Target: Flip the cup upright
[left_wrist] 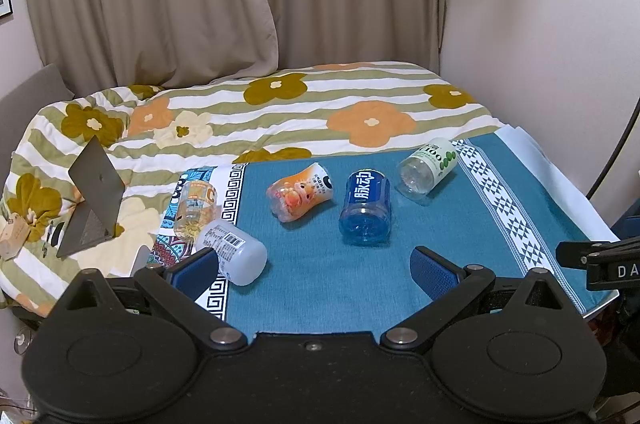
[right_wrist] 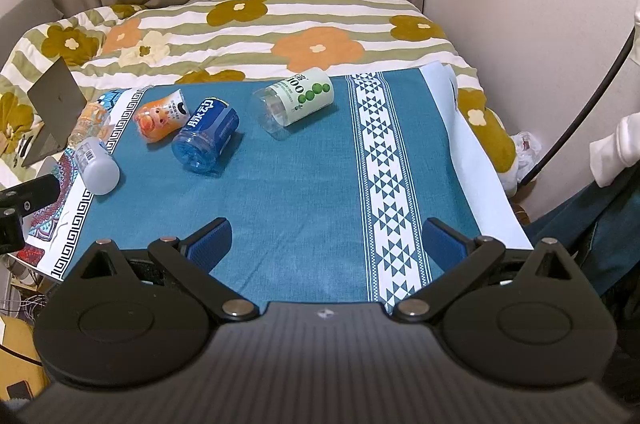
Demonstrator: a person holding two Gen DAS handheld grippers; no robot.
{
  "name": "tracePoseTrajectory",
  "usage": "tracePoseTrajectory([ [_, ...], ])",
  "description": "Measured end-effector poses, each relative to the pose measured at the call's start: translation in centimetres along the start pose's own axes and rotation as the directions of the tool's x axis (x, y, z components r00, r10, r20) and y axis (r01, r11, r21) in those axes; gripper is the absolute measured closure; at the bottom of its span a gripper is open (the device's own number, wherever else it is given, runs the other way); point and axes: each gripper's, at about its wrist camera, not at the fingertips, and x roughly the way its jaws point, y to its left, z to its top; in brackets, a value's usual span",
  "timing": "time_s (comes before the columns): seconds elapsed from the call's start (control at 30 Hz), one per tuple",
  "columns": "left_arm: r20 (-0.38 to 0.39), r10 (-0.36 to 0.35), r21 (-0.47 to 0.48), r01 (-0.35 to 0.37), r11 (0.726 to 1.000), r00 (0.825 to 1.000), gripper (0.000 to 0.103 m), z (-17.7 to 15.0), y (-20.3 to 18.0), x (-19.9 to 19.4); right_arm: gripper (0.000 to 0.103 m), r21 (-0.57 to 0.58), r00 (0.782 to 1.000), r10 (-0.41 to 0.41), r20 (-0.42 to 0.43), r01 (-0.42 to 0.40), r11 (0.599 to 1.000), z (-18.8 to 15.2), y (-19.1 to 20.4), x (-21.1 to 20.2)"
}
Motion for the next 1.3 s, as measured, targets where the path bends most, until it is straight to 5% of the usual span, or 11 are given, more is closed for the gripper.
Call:
tracePoseTrajectory([
  [1.3,0.004,0.008,0.014,-0.008,1.0,1.0,0.0,-0.22,-0.7,-0.33,0.0,0.007,1.0,0.025,-0.009,-0.025,1.0,0.2,0.07,0.05],
])
